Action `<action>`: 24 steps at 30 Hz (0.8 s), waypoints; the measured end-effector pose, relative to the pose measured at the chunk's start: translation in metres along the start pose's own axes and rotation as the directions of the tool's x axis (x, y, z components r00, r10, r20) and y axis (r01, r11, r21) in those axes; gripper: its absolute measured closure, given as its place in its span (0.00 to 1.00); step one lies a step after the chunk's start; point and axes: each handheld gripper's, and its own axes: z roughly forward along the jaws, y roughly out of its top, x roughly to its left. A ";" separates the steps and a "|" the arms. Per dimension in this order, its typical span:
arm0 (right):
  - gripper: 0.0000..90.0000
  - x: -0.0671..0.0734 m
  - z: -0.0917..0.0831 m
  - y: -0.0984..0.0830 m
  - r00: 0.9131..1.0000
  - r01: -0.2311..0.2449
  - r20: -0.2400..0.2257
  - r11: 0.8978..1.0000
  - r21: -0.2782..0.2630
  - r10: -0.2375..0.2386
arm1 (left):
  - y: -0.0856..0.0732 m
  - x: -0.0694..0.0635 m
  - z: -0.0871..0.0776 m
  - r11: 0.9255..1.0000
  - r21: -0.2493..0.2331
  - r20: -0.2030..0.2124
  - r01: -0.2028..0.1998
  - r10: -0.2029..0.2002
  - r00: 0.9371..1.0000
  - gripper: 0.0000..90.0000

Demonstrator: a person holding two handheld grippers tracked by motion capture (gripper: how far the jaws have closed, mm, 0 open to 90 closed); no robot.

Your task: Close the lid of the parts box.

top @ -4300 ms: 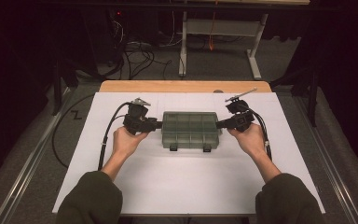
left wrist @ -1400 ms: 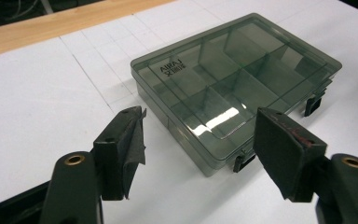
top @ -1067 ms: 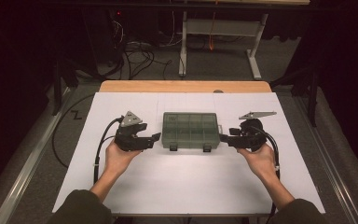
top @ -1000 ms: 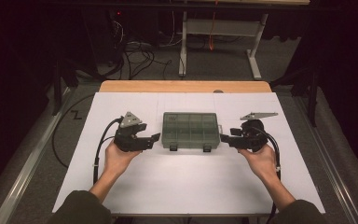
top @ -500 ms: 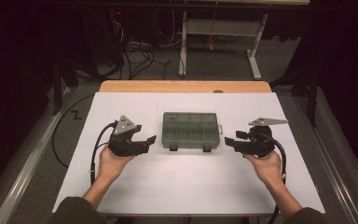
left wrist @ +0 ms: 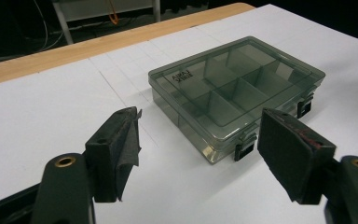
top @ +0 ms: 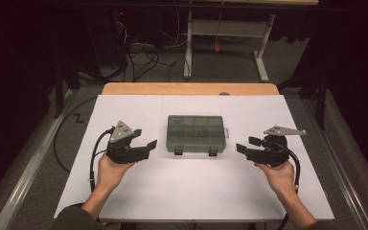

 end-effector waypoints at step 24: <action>0.39 0.001 -0.016 -0.019 1.000 0.009 0.020 0.997 -0.080 -0.007 | -0.015 -0.001 -0.018 0.999 -0.049 -0.018 0.015 -0.016 1.000 0.32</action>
